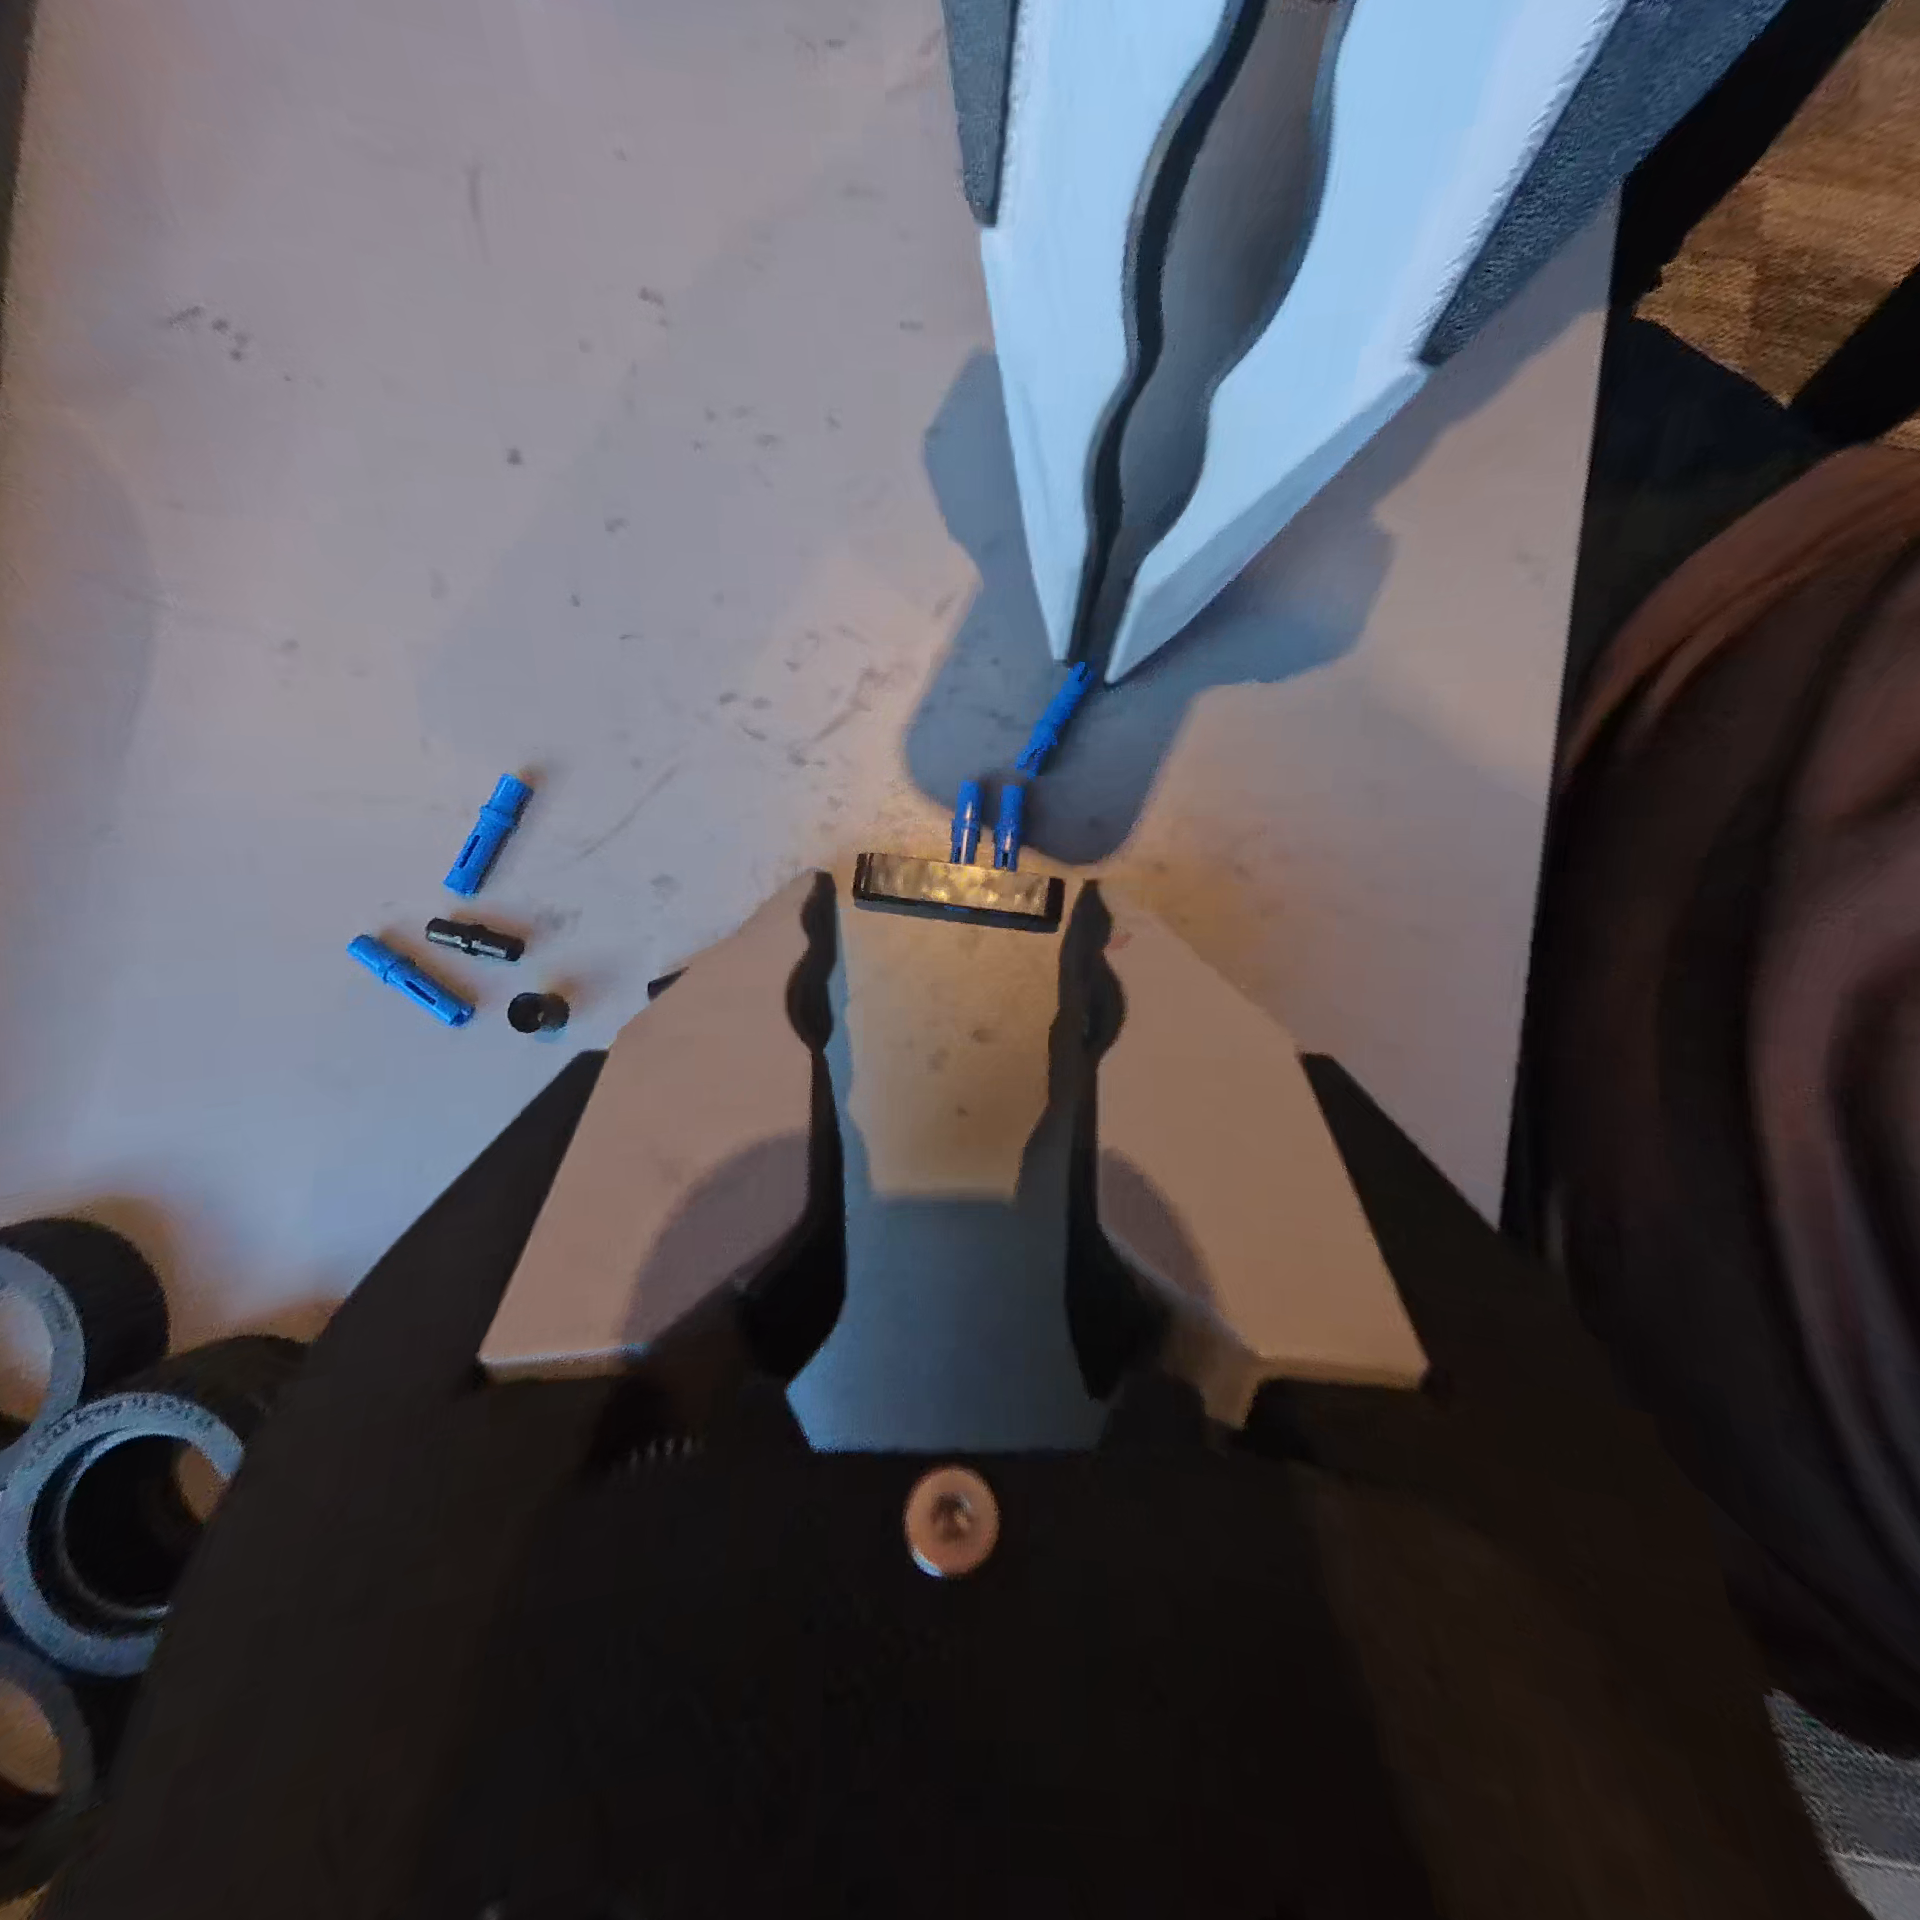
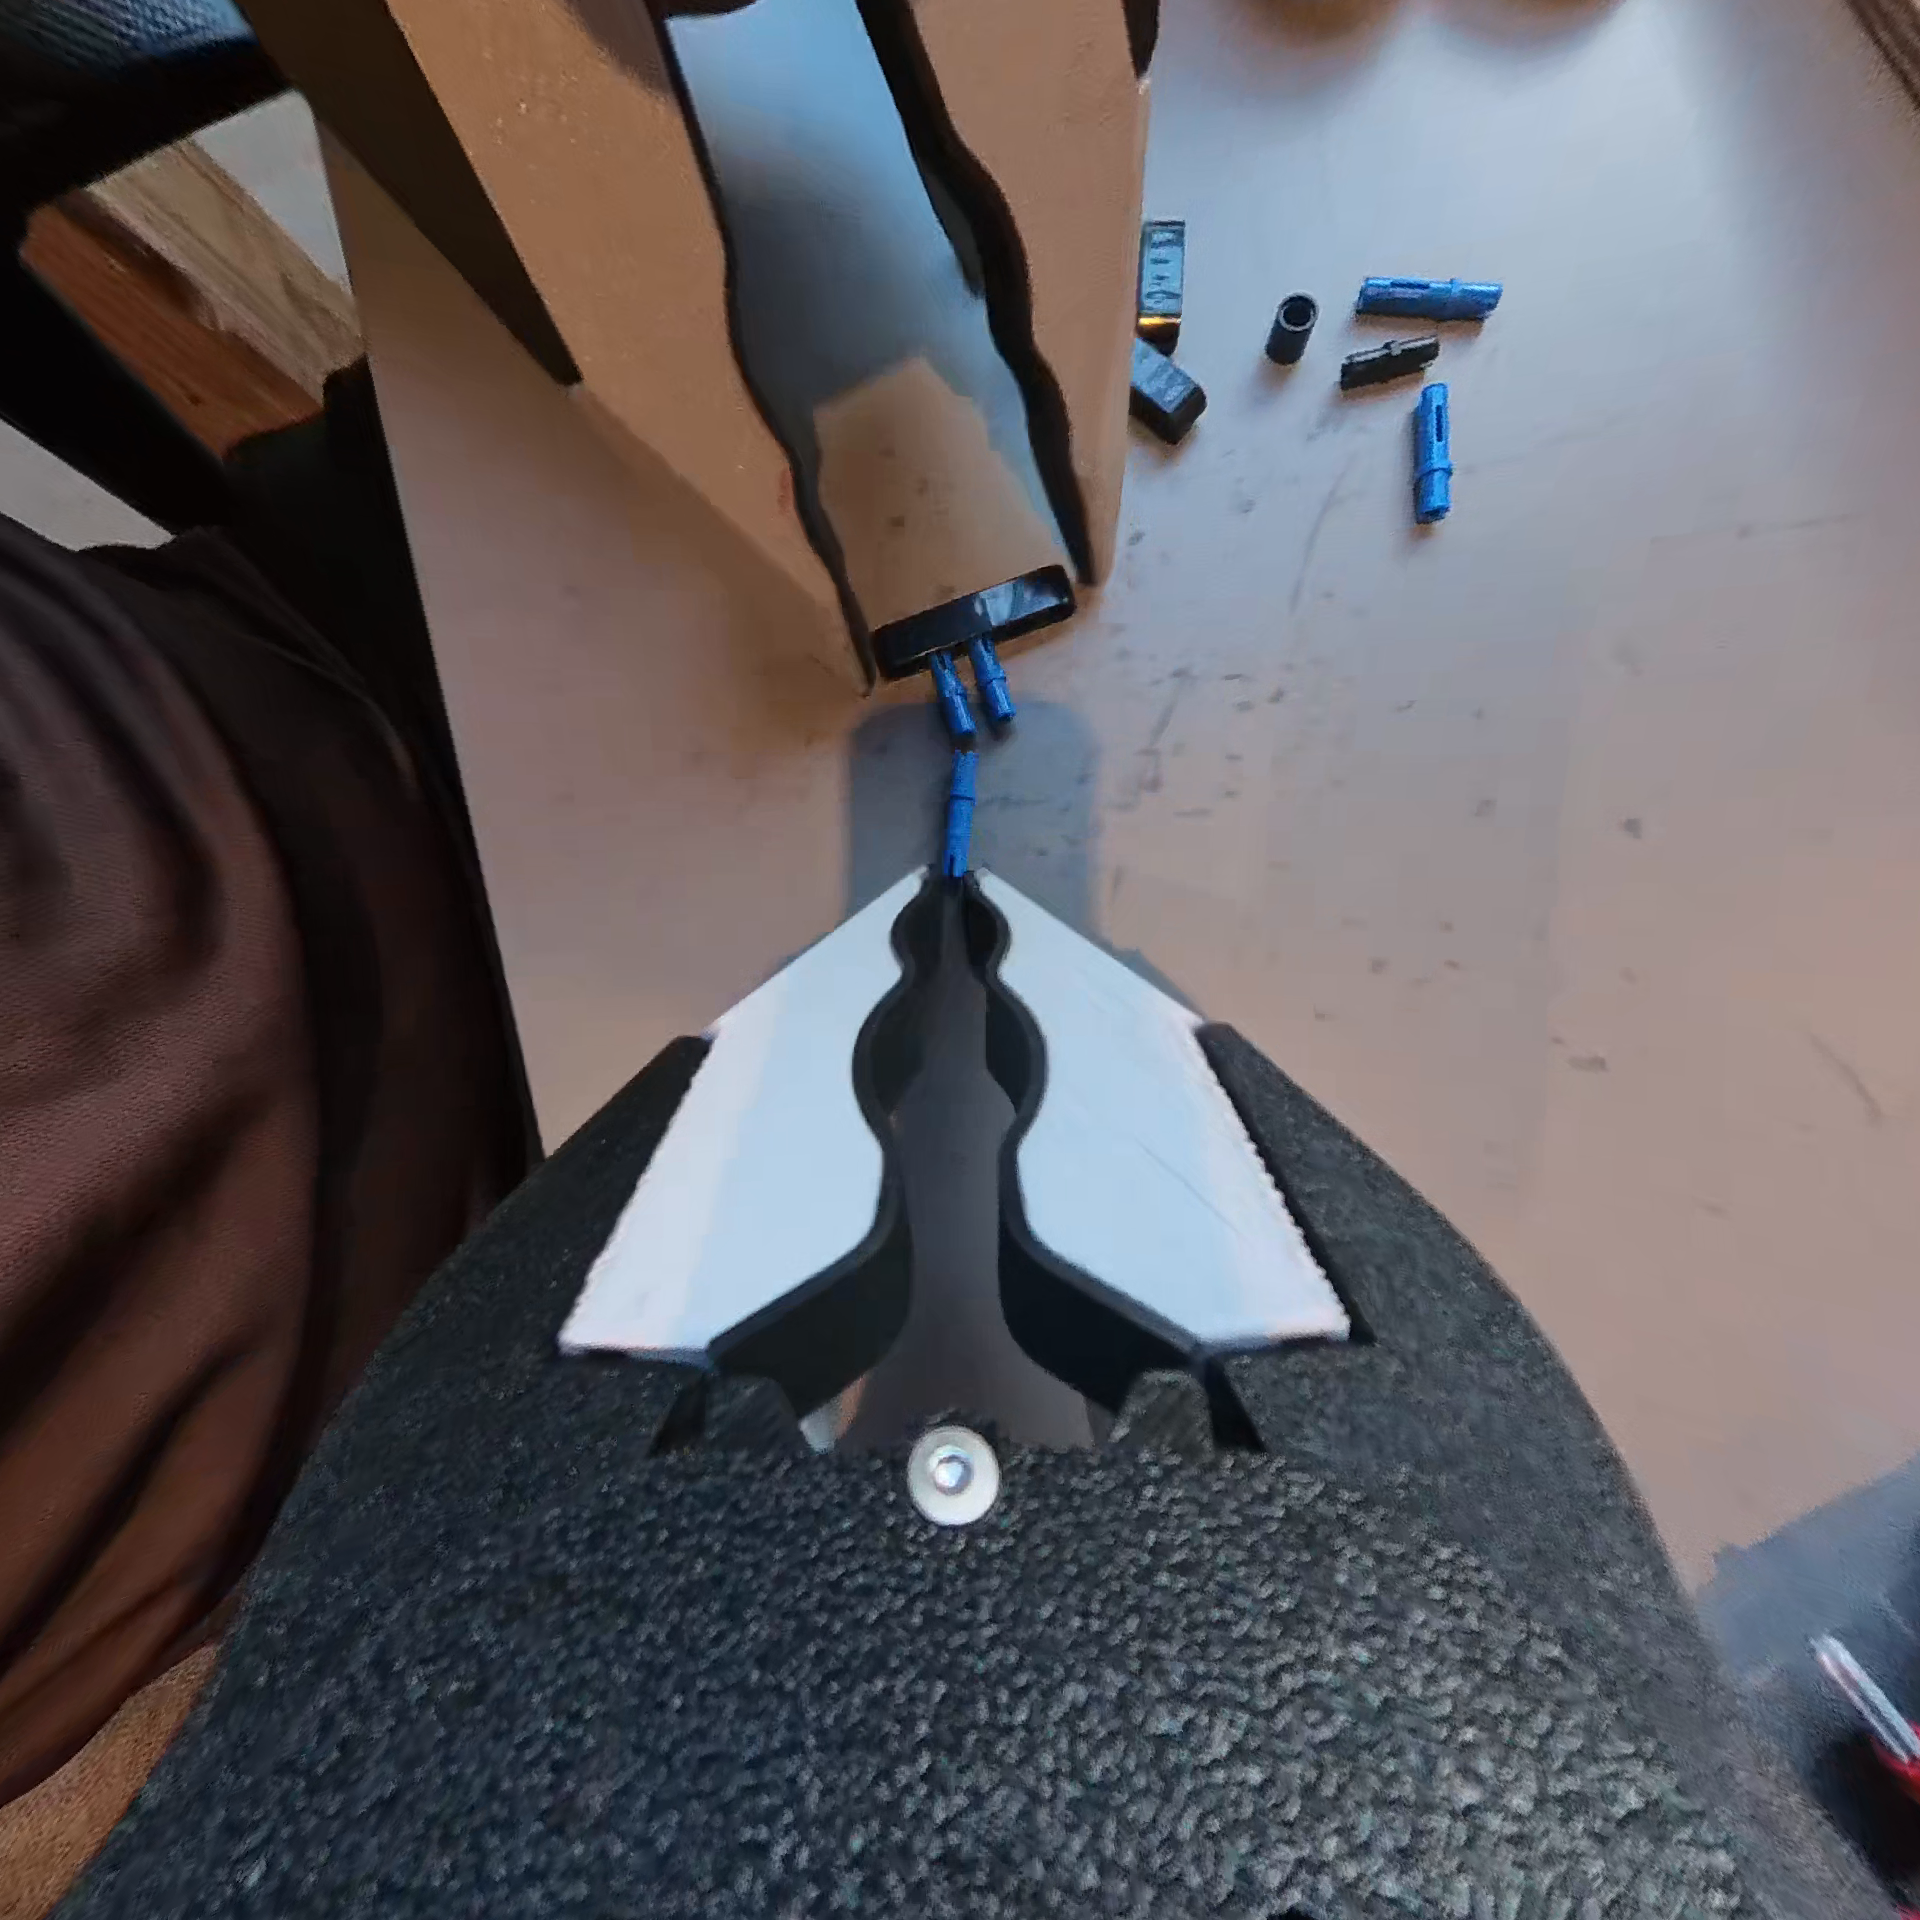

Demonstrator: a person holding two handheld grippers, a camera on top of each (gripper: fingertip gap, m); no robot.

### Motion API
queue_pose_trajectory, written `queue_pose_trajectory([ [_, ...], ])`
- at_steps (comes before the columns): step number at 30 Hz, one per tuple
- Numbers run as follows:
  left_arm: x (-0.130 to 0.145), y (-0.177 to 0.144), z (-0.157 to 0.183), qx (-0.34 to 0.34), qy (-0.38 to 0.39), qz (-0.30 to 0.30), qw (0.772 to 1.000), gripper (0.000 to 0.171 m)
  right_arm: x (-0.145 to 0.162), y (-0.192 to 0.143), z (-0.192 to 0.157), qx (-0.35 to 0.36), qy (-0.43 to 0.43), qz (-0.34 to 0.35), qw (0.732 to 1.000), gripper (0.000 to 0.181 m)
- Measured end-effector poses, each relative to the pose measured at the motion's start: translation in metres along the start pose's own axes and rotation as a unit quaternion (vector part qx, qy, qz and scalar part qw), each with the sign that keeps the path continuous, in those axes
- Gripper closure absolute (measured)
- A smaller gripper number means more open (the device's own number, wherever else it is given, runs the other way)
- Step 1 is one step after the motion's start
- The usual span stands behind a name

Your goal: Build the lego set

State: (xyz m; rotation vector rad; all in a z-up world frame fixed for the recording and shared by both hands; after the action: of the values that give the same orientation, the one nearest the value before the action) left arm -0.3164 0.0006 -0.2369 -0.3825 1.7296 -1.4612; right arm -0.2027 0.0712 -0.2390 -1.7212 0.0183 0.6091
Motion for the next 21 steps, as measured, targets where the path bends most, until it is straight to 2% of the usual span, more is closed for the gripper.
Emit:
queue_pose_trajectory([
  [1, 0.0, 0.0, 0.0, 0.001, 0.0, 0.002, 1.0, 0.133, 0.0, 0.001, 0.001, -0.002, 0.0, 0.006, 1.0, 0.178],
  [9, 0.003, 0.002, 0.004, 0.021, 0.027, 0.04, 0.999, 0.133, 0.001, -0.009, 0.009, 0.026, -0.021, 0.036, 0.999, 0.181],
  [15, 0.004, 0.003, 0.002, 0.043, 0.037, 0.06, 0.997, 0.134, 0.0, 0.0, 0.01, -0.017, -0.033, 0.015, 0.999, 0.181],
  [18, 0.004, 0.004, 0.001, 0.053, 0.026, 0.068, 0.996, 0.134, 0.008, -0.013, 0.011, -0.019, -0.003, 0.021, 1.0, 0.181],
  [21, 0.006, 0.004, 0.001, 0.053, 0.019, 0.079, 0.995, 0.133, 0.027, -0.043, 0.017, 0.031, 0.06, 0.026, 0.997, 0.181],
])
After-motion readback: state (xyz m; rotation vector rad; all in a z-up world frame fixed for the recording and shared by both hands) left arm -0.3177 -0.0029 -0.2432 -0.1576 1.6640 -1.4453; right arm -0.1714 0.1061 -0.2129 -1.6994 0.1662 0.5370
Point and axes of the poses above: each gripper's, where its closed fingertips meet, y out along the fingers, x out of its underside, z = x × y across the jaws, the point moved 8 cm from there along -y, back along the fingers, and after that the axes turned 14 degrees about -z, right-handed, at the moved point
